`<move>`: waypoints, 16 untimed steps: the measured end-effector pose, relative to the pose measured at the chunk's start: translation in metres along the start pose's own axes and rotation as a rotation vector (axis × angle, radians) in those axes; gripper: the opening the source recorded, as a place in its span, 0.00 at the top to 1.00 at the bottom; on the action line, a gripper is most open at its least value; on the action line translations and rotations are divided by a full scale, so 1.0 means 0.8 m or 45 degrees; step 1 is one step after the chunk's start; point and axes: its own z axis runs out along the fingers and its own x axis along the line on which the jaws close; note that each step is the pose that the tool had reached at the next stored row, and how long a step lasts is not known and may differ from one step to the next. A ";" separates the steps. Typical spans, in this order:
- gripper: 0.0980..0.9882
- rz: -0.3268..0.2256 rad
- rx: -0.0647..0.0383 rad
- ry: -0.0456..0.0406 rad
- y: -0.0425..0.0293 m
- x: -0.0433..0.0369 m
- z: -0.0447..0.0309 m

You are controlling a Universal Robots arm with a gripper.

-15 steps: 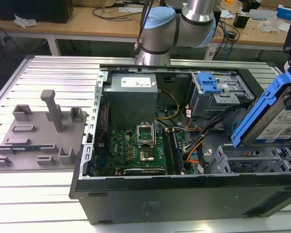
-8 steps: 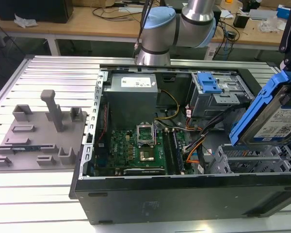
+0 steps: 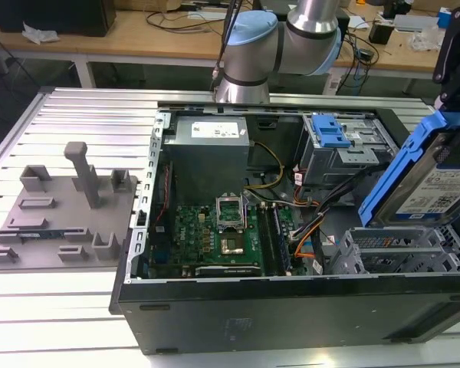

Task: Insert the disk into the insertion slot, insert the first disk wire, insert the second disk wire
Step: 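Insert the disk into the insertion slot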

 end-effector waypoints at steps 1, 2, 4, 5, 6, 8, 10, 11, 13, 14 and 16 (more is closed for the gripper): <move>0.70 -0.001 0.000 0.000 0.0000 0.000 0.0005; 0.70 -0.001 0.000 0.000 0.0000 -0.001 0.0012; 0.70 -0.003 0.000 0.000 0.0000 -0.002 0.0027; 0.70 -0.004 0.000 0.000 0.0001 -0.002 0.0036; 0.70 -0.004 0.000 0.000 0.0001 -0.002 0.0041; 0.70 -0.006 0.000 0.000 0.0001 -0.003 0.0051; 0.70 -0.006 0.000 0.000 0.0001 -0.003 0.0051; 0.70 -0.006 0.000 0.000 0.0001 -0.003 0.0051; 0.70 -0.006 0.000 0.000 0.0001 -0.003 0.0051; 0.70 -0.007 0.000 0.000 0.0001 -0.003 0.0052; 0.70 -0.006 0.000 0.000 0.0001 -0.001 0.0067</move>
